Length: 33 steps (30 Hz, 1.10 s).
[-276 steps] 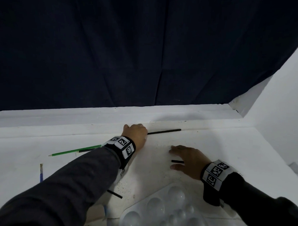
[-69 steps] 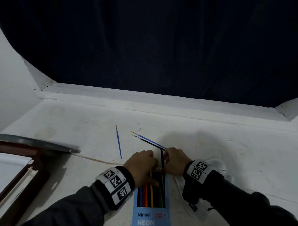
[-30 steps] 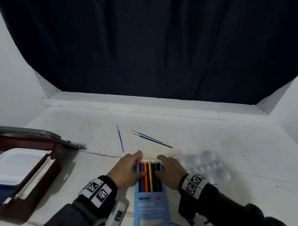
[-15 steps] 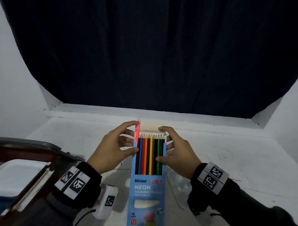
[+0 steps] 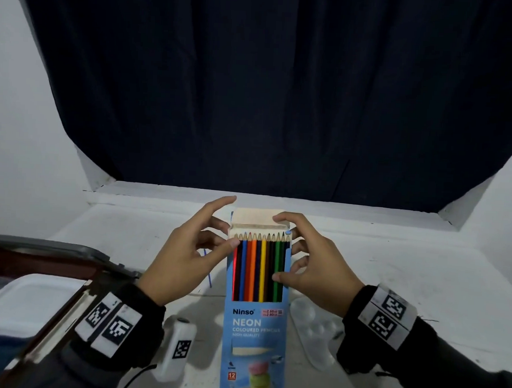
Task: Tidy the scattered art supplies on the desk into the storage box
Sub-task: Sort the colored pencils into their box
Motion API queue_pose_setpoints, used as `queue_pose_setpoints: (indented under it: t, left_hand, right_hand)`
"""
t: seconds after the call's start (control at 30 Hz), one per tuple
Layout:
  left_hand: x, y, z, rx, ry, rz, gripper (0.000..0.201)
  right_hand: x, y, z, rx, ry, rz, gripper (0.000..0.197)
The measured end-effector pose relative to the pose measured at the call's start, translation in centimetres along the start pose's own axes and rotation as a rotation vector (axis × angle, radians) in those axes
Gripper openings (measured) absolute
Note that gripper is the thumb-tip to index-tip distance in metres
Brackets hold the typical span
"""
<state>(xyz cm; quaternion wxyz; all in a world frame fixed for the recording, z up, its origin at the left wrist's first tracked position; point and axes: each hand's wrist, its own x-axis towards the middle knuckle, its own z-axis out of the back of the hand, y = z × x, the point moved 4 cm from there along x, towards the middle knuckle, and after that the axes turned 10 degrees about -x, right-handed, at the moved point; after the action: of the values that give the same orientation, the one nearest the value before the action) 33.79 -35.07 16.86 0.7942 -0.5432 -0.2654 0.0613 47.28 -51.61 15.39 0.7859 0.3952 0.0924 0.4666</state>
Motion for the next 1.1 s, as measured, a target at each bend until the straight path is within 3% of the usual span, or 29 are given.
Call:
queue_pose_setpoints:
  t: [0.17,0.33,0.4,0.53,0.67,0.8,0.9,1.1]
  left_hand:
    - [-0.5,0.2,-0.1,-0.032,0.012,0.003,0.037]
    - [-0.8,0.3,-0.1,-0.061,-0.015,0.006,0.052]
    - [-1.0,0.2,-0.2,-0.062,-0.014,0.009,0.054]
    - [-1.9,0.2,-0.7,-0.059,-0.008,-0.014,0.029]
    - [-2.9,0.2,-1.0,-0.039,-0.046,-0.045,0.023]
    - [-3.7,0.2,-1.1,0.046,-0.085,-0.120,0.017]
    - [-4.4,0.5,-1.3,0.119,-0.100,-0.132,0.029]
    - [-7.3,1.8,-1.9,0.187,-0.101,-0.127,0.027]
  right_hand:
    - [-0.4,0.0,0.0,0.029,-0.024,0.014,0.072]
    - [-0.6,0.3,0.6,0.070,-0.100,0.070,0.073]
    - [-0.6,0.3,0.6,0.038,-0.104,0.107,0.061]
    - [-1.1,0.1,0.5,0.006,-0.104,0.149,0.030]
    - [-1.6,0.1,0.1,0.087,-0.080,0.111,0.011]
    - [-2.1,0.8,0.2,0.054,-0.142,0.172,0.019]
    - [-2.3,1.1,0.1,0.012,-0.161,0.211,0.027]
    - [-4.1,0.2,-1.5,-0.164,-0.127,0.250,0.020]
